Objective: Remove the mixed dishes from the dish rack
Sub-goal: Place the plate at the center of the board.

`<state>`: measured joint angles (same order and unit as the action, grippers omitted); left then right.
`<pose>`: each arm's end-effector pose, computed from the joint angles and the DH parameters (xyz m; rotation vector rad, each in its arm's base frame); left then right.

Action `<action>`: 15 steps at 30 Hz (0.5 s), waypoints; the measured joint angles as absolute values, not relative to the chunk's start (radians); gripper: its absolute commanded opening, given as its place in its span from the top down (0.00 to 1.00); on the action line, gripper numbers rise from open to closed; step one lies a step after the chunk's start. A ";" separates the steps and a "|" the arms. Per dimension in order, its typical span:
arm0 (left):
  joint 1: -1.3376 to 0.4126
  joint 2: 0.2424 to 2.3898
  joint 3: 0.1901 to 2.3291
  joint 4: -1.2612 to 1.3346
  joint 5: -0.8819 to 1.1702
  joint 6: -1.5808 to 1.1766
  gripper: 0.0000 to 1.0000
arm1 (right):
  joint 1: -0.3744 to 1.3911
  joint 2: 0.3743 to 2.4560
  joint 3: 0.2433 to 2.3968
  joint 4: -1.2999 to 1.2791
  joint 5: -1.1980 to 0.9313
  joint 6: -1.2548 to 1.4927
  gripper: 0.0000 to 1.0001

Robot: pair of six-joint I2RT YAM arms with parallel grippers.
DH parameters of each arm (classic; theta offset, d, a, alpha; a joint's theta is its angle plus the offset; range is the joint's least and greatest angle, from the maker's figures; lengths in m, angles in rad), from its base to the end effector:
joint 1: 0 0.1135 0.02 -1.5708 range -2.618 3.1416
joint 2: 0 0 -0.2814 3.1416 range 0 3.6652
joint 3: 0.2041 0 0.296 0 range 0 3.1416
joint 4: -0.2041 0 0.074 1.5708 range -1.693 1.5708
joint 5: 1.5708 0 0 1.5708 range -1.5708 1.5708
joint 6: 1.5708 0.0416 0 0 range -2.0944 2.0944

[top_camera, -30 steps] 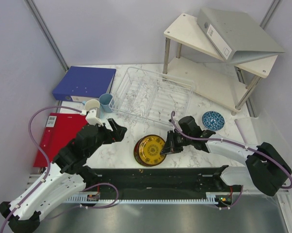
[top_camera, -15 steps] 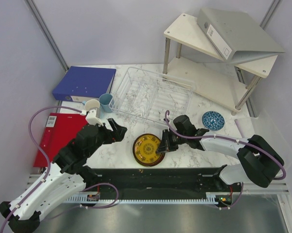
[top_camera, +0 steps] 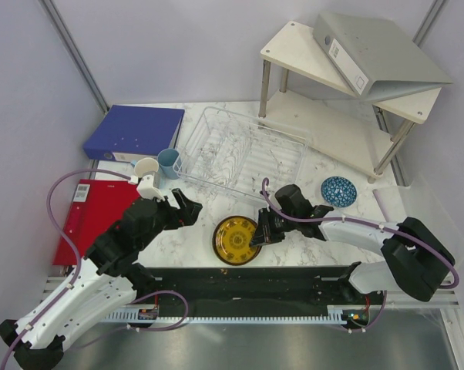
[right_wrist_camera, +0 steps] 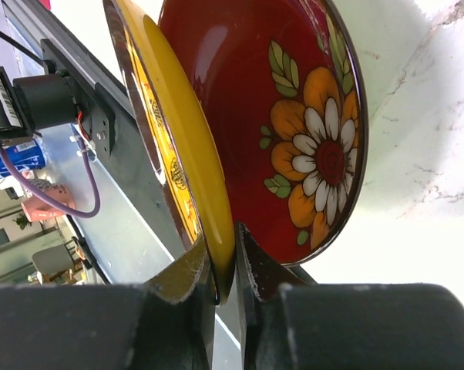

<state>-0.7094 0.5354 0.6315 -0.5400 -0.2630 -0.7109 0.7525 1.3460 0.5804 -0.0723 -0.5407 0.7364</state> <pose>0.1314 -0.0985 0.2956 -0.1729 2.0503 -0.6389 0.1906 0.2078 0.1487 -0.3069 2.6807 1.2446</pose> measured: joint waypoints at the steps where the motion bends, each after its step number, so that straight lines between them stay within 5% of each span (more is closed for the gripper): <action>1: -0.709 0.536 0.632 -0.540 -0.262 -0.711 0.01 | 0.753 1.345 0.580 -0.075 -0.540 0.735 0.78; 15: -0.709 0.537 0.625 -0.540 -0.262 -0.715 0.01 | 0.758 1.341 0.583 -0.101 -0.520 0.705 0.64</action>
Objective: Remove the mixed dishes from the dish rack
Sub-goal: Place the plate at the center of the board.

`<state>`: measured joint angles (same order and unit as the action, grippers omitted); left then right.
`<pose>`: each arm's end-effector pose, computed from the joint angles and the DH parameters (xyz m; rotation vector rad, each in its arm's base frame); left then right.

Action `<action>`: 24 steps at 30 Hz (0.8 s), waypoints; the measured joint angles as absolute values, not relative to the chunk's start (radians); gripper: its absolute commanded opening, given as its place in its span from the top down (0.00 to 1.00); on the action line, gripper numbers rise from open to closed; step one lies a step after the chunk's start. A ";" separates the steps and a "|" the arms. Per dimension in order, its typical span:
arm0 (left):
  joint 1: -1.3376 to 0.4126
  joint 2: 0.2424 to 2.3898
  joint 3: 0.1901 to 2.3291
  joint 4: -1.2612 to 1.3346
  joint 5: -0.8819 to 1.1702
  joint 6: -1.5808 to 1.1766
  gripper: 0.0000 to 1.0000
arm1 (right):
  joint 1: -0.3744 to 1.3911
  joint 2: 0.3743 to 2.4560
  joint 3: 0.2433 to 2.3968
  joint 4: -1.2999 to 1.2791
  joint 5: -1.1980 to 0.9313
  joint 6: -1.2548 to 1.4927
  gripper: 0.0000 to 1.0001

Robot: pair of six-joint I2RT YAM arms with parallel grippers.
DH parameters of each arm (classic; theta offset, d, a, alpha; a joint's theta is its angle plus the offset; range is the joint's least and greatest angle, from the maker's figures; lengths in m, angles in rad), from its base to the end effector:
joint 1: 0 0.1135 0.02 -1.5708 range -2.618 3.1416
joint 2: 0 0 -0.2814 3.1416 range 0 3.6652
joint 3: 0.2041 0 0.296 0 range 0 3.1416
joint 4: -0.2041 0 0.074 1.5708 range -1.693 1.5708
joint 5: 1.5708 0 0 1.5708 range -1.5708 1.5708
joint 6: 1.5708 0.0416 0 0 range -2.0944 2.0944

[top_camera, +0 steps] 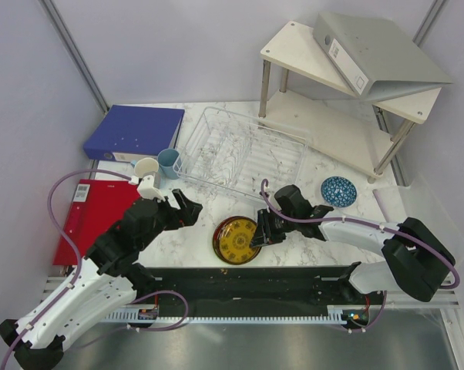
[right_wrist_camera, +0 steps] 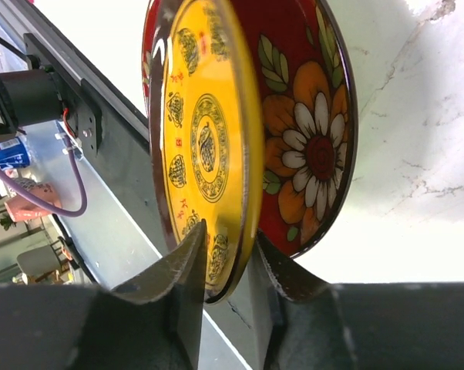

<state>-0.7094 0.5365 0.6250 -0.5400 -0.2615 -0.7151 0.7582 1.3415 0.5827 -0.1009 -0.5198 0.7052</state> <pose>0.1317 -0.0989 0.2929 -0.1754 2.0579 -0.6379 0.1887 0.2072 0.1482 -0.3374 2.6869 1.2018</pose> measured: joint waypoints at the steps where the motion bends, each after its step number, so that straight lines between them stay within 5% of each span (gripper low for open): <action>1: -0.709 0.537 0.625 -0.540 -0.262 -0.715 0.01 | 0.759 1.341 0.585 -0.106 -0.518 0.704 0.63; 24: -0.709 0.543 0.625 -0.540 -0.262 -0.716 0.01 | 0.764 1.320 0.680 -0.429 -0.403 0.580 0.54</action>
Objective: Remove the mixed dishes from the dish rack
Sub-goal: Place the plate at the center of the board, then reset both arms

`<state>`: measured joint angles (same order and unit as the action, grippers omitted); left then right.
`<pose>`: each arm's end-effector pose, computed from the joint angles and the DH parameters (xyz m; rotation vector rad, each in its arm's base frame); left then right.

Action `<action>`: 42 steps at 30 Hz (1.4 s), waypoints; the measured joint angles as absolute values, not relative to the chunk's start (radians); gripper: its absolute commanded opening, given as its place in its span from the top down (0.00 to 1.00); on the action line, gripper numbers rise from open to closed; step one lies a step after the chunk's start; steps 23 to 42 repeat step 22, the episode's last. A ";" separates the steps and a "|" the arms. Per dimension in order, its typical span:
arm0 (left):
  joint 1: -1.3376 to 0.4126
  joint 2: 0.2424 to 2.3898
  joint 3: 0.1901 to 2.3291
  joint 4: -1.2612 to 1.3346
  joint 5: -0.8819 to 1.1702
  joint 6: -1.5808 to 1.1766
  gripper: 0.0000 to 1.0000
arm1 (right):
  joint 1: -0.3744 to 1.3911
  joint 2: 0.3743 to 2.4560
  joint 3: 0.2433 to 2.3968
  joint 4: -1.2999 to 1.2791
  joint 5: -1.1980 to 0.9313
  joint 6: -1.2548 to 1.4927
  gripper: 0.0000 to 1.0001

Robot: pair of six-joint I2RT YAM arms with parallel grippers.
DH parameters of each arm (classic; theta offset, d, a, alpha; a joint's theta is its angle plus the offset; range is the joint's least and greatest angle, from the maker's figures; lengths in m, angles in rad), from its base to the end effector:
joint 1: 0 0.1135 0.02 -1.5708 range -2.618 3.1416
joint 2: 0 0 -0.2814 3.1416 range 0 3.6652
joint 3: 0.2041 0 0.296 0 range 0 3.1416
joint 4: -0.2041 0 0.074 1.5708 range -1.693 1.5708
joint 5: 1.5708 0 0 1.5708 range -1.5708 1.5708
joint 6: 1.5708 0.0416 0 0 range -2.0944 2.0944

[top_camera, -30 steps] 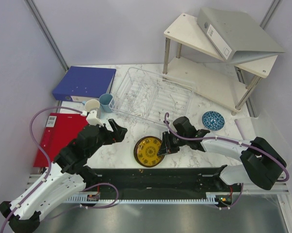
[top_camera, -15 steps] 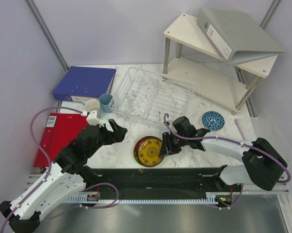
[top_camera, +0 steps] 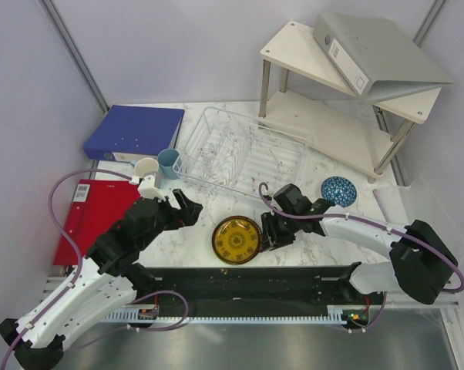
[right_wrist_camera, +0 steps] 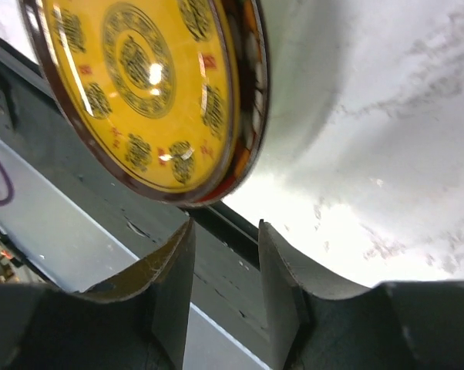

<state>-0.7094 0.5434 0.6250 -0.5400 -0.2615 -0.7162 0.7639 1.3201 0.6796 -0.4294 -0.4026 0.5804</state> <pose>0.1326 -0.0997 0.2919 -0.1758 2.0643 -0.6340 0.1854 0.2002 0.1625 -0.4103 2.8315 0.9113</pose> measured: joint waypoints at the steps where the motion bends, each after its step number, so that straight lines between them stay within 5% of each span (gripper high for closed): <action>1: -0.709 0.543 0.625 -0.540 -0.262 -0.716 0.01 | 0.764 1.317 0.686 -0.453 -0.393 0.571 0.54; 11: -0.709 0.558 0.625 -0.540 -0.262 -0.716 0.01 | 0.764 1.092 0.962 -0.722 -0.173 0.459 0.52; 22: -0.709 0.751 0.684 -0.555 -0.252 -0.715 0.01 | 0.766 0.804 0.963 -0.450 0.253 0.343 0.37; 42: -0.709 0.751 0.684 -0.555 -0.252 -0.715 0.01 | 0.766 0.804 0.963 -0.450 0.253 0.343 0.37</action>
